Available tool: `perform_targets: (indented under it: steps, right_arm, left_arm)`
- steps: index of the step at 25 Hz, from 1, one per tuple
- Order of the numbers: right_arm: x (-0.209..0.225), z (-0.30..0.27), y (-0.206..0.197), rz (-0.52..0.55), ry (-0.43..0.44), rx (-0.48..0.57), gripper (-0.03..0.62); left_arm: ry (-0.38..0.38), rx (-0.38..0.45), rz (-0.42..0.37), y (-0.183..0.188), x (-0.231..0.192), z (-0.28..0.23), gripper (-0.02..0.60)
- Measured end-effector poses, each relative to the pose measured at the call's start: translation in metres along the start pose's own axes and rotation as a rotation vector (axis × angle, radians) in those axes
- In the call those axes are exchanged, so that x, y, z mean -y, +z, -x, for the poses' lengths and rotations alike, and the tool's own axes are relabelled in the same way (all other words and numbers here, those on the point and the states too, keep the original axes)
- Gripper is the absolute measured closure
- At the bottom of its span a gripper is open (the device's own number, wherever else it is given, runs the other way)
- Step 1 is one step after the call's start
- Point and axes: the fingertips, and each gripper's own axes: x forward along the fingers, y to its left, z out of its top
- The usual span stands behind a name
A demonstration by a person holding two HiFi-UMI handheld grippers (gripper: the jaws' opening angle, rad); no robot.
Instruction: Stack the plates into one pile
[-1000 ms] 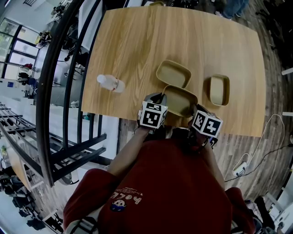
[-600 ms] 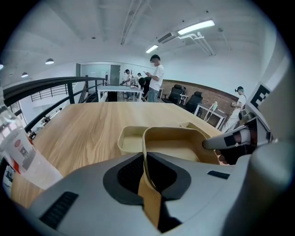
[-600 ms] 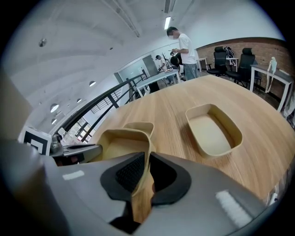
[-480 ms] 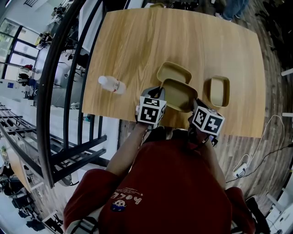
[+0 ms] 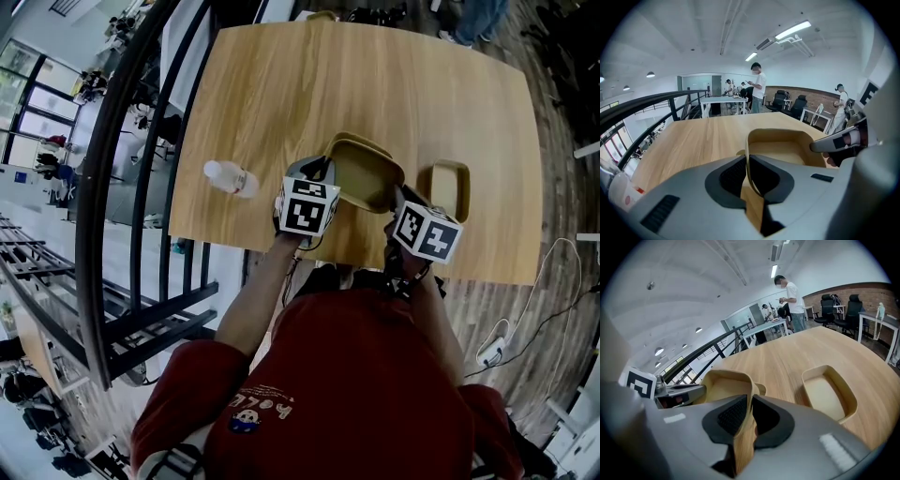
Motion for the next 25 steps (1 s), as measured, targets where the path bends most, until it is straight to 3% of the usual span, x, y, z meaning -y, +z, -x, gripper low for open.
perform_targets:
  steps: [11, 25]
  right_arm:
    - [0.004, -0.022, 0.025, -0.026, -0.02, 0.002, 0.545]
    - [0.013, -0.053, 0.004, -0.062, -0.038, -0.088, 0.545]
  left_arm:
    - [-0.004, -0.019, -0.024, 0.024, -0.012, -0.029, 0.552]
    - [-0.014, -0.118, -0.015, -0.001, -0.024, -0.059, 0.554]
